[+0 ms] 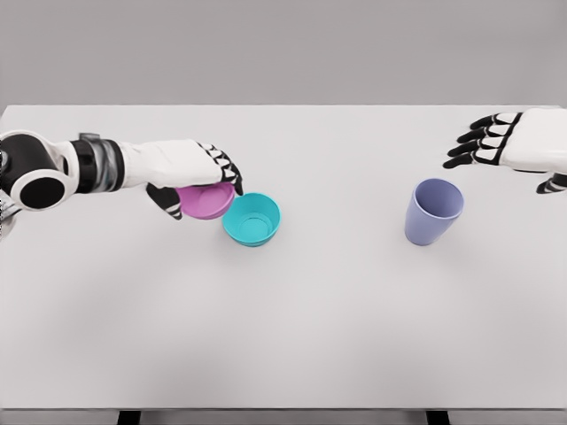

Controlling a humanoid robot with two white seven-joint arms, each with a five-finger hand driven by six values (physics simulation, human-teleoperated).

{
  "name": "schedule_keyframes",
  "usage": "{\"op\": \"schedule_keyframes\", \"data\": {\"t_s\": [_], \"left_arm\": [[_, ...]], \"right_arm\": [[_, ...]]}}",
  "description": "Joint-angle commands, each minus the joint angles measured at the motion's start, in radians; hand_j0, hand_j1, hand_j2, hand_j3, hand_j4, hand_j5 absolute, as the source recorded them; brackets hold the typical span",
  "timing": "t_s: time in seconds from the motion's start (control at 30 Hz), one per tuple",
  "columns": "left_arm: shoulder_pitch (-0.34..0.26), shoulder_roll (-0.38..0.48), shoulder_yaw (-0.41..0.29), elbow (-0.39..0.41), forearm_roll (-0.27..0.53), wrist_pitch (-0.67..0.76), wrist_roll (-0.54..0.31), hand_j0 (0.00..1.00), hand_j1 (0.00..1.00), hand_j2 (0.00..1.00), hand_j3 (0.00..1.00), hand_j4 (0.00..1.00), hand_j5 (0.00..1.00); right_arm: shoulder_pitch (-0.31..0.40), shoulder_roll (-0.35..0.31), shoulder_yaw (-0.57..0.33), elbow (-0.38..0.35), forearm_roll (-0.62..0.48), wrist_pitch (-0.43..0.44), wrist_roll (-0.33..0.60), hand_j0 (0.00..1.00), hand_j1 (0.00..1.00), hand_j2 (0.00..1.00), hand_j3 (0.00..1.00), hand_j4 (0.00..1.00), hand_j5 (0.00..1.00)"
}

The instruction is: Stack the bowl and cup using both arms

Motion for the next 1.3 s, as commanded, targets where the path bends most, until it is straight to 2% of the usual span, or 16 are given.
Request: {"op": "schedule_keyframes", "data": {"t_s": [0.0, 0.23, 0.4, 0.43, 0.5, 0.6, 0.9, 1.1, 1.27], "left_arm": [[0.000, -0.022, -0.001, -0.001, 0.000, 0.000, 0.000, 0.73, 0.73, 0.73, 0.73, 0.73, 0.73], [0.002, -0.083, -0.002, -0.001, -0.012, 0.000, 0.000, 0.73, 0.73, 0.73, 0.73, 0.73, 0.73], [0.003, -0.091, -0.008, -0.001, -0.014, 0.000, 0.000, 0.73, 0.73, 0.73, 0.73, 0.73, 0.73], [0.003, -0.092, -0.010, -0.001, -0.014, 0.000, 0.000, 0.73, 0.73, 0.73, 0.73, 0.73, 0.73], [0.005, -0.098, -0.011, 0.001, -0.014, 0.000, 0.000, 0.73, 0.73, 0.73, 0.73, 0.73, 0.73], [0.011, -0.118, -0.011, 0.002, -0.047, 0.000, 0.000, 0.73, 0.73, 0.73, 0.73, 0.73, 0.73], [0.014, -0.147, -0.011, 0.013, -0.063, 0.000, 0.000, 0.73, 0.73, 0.73, 0.73, 0.73, 0.73], [0.018, -0.158, -0.016, 0.016, -0.063, 0.001, 0.000, 0.73, 0.73, 0.73, 0.73, 0.73, 0.73], [0.031, -0.154, -0.014, 0.019, -0.063, 0.001, 0.000, 0.73, 0.73, 0.73, 0.73, 0.73, 0.73]], "right_arm": [[0.000, -0.010, 0.002, 0.000, -0.003, 0.003, 0.000, 1.00, 1.00, 1.00, 1.00, 1.00, 1.00], [-0.012, -0.011, 0.005, -0.001, 0.002, 0.003, 0.000, 1.00, 1.00, 1.00, 1.00, 1.00, 1.00], [-0.017, -0.016, -0.001, 0.000, -0.012, 0.003, 0.000, 1.00, 1.00, 1.00, 1.00, 1.00, 1.00], [-0.017, -0.018, 0.010, 0.000, -0.030, 0.003, 0.000, 1.00, 1.00, 1.00, 1.00, 1.00, 1.00], [-0.018, -0.036, 0.089, 0.000, -0.036, 0.003, 0.000, 1.00, 1.00, 1.00, 1.00, 1.00, 1.00], [-0.034, -0.036, 0.086, 0.000, -0.035, 0.003, 0.000, 1.00, 1.00, 1.00, 1.00, 1.00, 1.00], [-0.078, 0.025, 0.099, 0.000, -0.024, 0.003, 0.000, 1.00, 1.00, 1.00, 1.00, 1.00, 1.00], [-0.137, 0.078, 0.203, 0.002, -0.023, 0.003, 0.000, 1.00, 1.00, 1.00, 1.00, 1.00, 1.00], [-0.138, 0.084, 0.209, 0.002, -0.020, 0.003, 0.000, 1.00, 1.00, 1.00, 1.00, 1.00, 1.00]]}}
